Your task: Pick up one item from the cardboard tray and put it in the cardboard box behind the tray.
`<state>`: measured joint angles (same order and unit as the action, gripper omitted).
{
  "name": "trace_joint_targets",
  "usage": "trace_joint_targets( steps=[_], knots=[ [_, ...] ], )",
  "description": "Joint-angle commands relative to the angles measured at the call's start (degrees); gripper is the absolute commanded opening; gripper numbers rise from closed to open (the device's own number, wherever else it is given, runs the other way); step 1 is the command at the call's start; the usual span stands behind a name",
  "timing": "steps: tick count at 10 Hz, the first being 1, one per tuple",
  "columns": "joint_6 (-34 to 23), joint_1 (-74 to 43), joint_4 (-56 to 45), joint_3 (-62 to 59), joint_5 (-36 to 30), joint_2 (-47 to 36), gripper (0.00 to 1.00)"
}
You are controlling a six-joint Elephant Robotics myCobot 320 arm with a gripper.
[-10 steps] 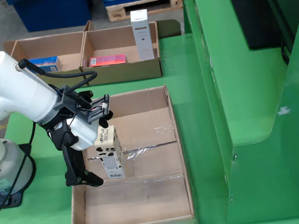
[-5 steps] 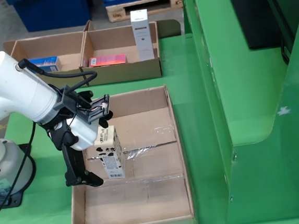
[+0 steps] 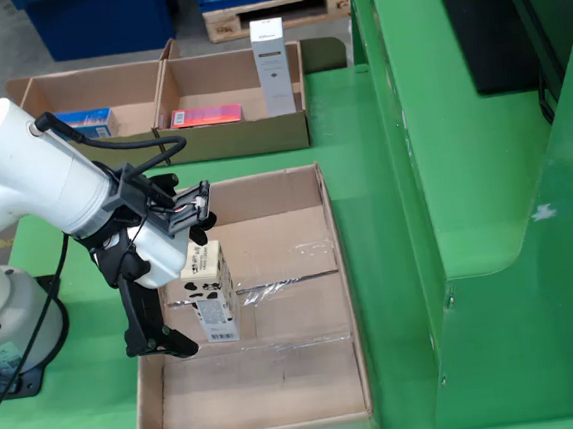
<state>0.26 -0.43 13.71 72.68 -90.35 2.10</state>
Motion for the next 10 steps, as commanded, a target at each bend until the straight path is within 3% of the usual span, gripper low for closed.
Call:
trace_joint_targets(
  steps=[1, 5, 10],
  knots=[
    [0.0, 0.0, 0.7, -1.5, 0.0, -1.0, 1.0],
    [0.0, 0.0, 0.7, -1.5, 0.0, -1.0, 1.0],
    [7.6, 8.2, -0.7, 5.5, 4.6, -9.7, 1.0]
  ],
)
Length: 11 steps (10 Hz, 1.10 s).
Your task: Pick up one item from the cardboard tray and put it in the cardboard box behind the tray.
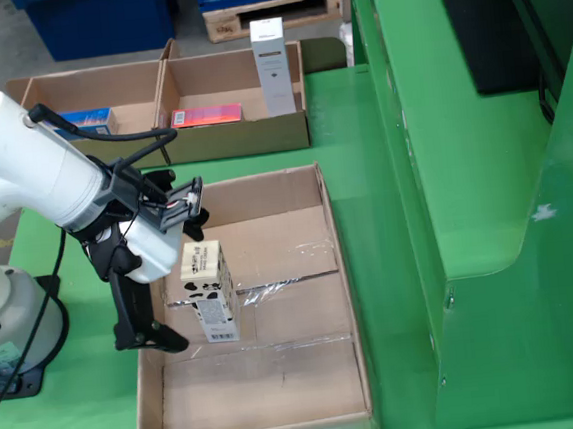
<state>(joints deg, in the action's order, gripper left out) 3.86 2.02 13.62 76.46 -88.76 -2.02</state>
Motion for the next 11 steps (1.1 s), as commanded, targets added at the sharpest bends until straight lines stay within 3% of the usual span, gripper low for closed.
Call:
trace_joint_targets(
  steps=[1, 5, 11],
  knots=[
    [7.1, 10.2, -1.7, 4.2, 5.1, -8.6, 1.0],
    [20.0, 28.1, -6.9, 9.8, 13.2, -16.8, 1.0],
    [29.3, 39.5, -12.5, 7.4, 16.6, -15.5, 1.0]
  ],
)
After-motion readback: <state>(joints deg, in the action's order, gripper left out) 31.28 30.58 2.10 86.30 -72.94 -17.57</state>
